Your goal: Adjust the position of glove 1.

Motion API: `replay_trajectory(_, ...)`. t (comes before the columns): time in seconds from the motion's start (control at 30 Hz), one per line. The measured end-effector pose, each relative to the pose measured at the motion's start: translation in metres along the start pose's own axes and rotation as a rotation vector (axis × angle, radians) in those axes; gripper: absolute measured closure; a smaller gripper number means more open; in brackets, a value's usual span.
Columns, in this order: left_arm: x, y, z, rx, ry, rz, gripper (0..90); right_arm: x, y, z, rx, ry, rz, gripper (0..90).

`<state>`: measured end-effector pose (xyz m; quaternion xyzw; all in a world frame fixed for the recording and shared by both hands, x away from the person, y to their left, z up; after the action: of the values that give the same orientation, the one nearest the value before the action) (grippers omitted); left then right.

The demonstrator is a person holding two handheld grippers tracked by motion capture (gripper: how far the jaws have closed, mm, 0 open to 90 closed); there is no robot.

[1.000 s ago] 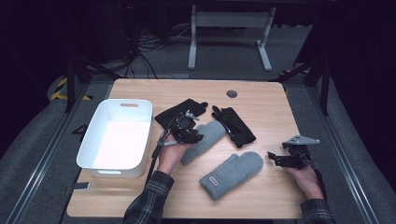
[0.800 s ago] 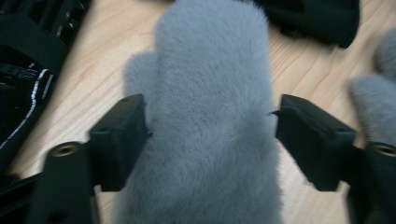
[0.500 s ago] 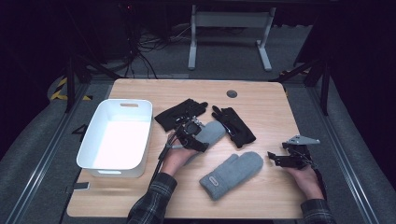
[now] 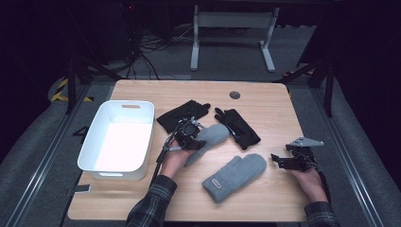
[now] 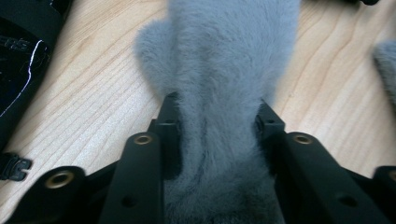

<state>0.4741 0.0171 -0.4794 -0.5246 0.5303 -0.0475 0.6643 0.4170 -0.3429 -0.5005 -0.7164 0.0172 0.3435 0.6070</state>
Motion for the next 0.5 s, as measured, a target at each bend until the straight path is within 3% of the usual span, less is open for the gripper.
replay_trajectory(0.23,-0.018,-0.004,-0.004,-0.016,0.037,-0.033,71.7,0.000,0.000,0.000,0.000,0.000,0.000,20.2)
replay_trajectory(0.5,-0.040,-0.015,-0.018,-0.026,0.090,-0.073,75.4,0.000,0.000,0.000,0.000,0.000,0.000,20.2)
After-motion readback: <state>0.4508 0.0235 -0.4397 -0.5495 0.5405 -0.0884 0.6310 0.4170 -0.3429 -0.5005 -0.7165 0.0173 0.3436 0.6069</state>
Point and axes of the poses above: each handheld gripper's, and its own axes: x roughly forward along the jaws, y roughly out of its underside, z roughly to its left, the point moved 5 cm from there along x, roughly forward along the jaws, and after that the axes turned 11 degrees about -z, right-handed, at the moved point
